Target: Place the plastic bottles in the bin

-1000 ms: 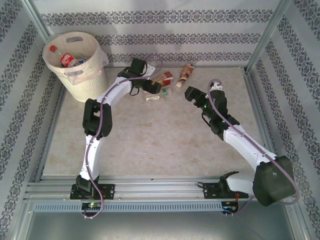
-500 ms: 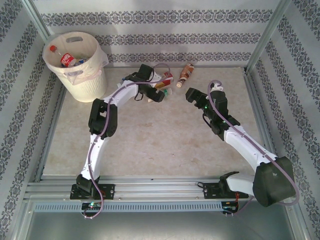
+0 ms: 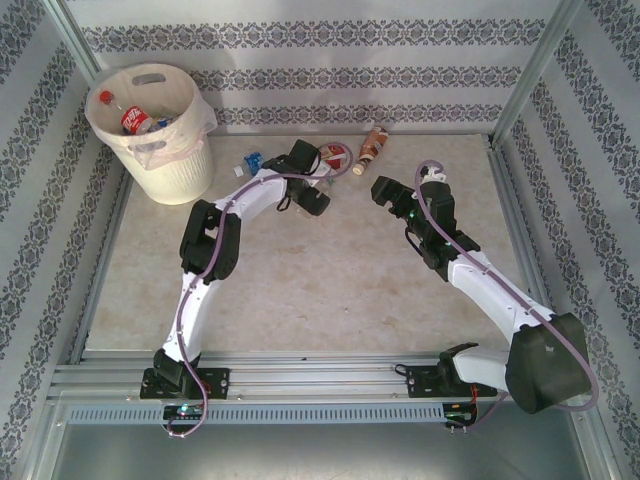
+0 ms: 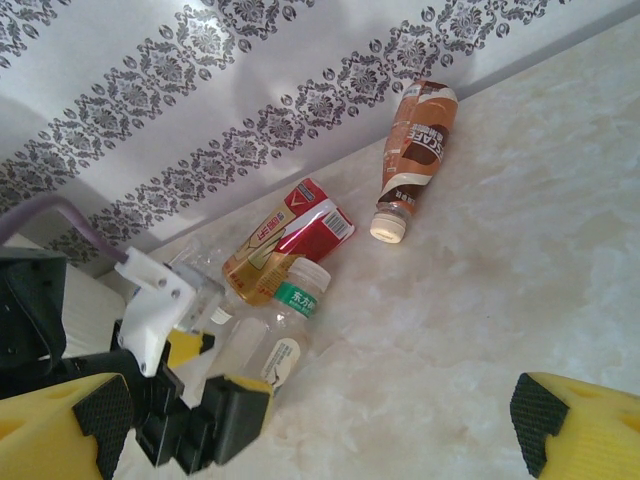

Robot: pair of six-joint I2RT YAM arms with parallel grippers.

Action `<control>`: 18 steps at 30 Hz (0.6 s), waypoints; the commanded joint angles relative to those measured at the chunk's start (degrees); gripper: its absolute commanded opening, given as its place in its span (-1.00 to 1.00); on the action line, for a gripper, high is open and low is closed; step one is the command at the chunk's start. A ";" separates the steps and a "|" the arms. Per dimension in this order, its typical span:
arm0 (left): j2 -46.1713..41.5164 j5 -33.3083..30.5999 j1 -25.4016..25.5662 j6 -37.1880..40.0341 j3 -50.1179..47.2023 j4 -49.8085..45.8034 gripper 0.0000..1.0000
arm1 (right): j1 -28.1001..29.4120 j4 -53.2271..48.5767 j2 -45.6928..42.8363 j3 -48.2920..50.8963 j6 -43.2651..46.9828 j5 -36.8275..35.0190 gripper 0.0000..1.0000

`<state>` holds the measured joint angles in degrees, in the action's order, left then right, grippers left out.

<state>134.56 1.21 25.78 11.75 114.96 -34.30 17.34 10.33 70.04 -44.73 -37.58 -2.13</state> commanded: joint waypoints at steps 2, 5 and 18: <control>3.52 -4.25 0.35 -3.37 4.10 -2.44 0.89 | -0.68 -0.78 -2.18 0.58 0.23 -0.80 0.96; 4.34 -4.48 0.82 -4.21 4.05 -2.17 0.89 | -0.69 -1.18 -2.86 0.70 0.40 -1.30 0.96; 3.07 -2.79 1.41 -3.50 2.05 -0.84 0.33 | -0.86 -1.84 -3.68 0.88 1.08 -2.22 0.96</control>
<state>139.37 -1.74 26.57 8.80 117.73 -35.11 16.97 8.29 67.26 -44.49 -37.54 -3.05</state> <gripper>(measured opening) 0.675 0.980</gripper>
